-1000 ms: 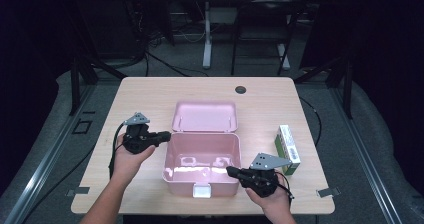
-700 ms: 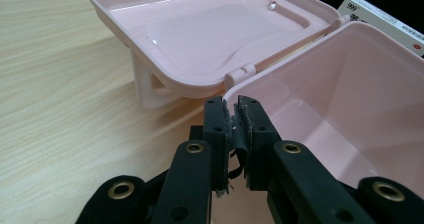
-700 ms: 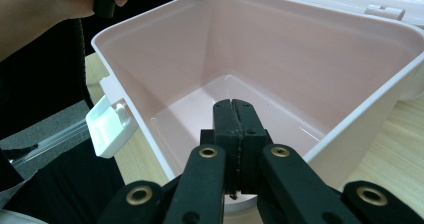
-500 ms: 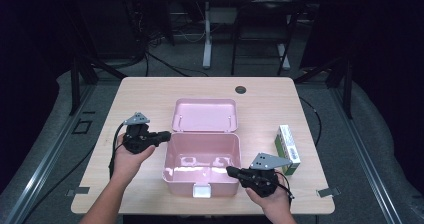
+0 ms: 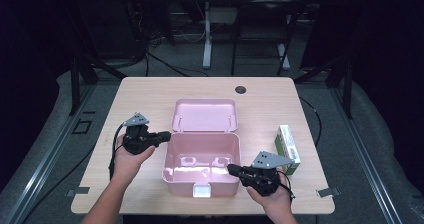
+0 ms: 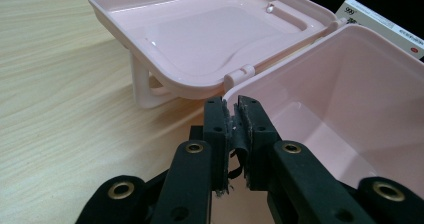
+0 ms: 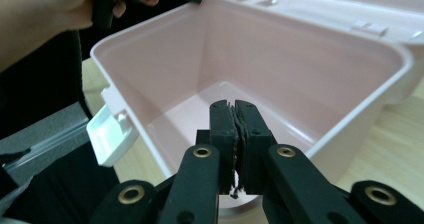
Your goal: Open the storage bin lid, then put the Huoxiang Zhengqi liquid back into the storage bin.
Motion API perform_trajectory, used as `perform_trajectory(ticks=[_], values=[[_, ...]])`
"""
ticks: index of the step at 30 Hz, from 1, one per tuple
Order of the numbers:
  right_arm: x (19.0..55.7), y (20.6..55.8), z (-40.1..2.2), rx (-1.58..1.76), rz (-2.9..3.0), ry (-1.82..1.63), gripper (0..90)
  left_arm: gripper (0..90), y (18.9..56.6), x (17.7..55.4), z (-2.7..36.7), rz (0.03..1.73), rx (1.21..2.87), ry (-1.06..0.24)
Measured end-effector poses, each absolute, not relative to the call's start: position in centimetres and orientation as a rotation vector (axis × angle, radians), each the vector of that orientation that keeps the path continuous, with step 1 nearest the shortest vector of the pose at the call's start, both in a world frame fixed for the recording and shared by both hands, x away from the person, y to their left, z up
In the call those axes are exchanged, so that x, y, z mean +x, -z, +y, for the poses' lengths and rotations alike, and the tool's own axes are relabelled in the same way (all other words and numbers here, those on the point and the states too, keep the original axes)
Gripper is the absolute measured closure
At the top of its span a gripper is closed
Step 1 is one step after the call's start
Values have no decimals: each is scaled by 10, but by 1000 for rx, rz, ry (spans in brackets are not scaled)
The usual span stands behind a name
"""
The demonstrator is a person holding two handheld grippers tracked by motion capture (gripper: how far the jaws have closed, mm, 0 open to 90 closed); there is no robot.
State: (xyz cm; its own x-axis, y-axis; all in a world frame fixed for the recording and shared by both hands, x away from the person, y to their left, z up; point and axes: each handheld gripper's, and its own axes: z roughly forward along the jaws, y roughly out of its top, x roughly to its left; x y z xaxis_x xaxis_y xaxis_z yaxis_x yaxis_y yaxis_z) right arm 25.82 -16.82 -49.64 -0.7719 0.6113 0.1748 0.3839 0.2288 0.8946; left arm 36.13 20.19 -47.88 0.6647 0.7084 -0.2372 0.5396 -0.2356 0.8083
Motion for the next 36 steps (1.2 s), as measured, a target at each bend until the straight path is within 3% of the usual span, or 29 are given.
perform_trajectory(ticks=[12, 13, 19, 36], values=[[265, 473, -186, 967, 2250, -1502, 749, 841, 478, 356, 208, 951, 1885, -214], [268, 467, -191, 984, 2240, -1482, 686, 839, 478, 354, 208, 954, 1873, -216], [276, 454, -199, 1027, 2252, -1377, 590, 828, 474, 349, 212, 941, 1891, -236], [306, 440, -213, 1151, 2297, -1088, 510, 772, 474, 338, 215, 930, 1902, -225]])
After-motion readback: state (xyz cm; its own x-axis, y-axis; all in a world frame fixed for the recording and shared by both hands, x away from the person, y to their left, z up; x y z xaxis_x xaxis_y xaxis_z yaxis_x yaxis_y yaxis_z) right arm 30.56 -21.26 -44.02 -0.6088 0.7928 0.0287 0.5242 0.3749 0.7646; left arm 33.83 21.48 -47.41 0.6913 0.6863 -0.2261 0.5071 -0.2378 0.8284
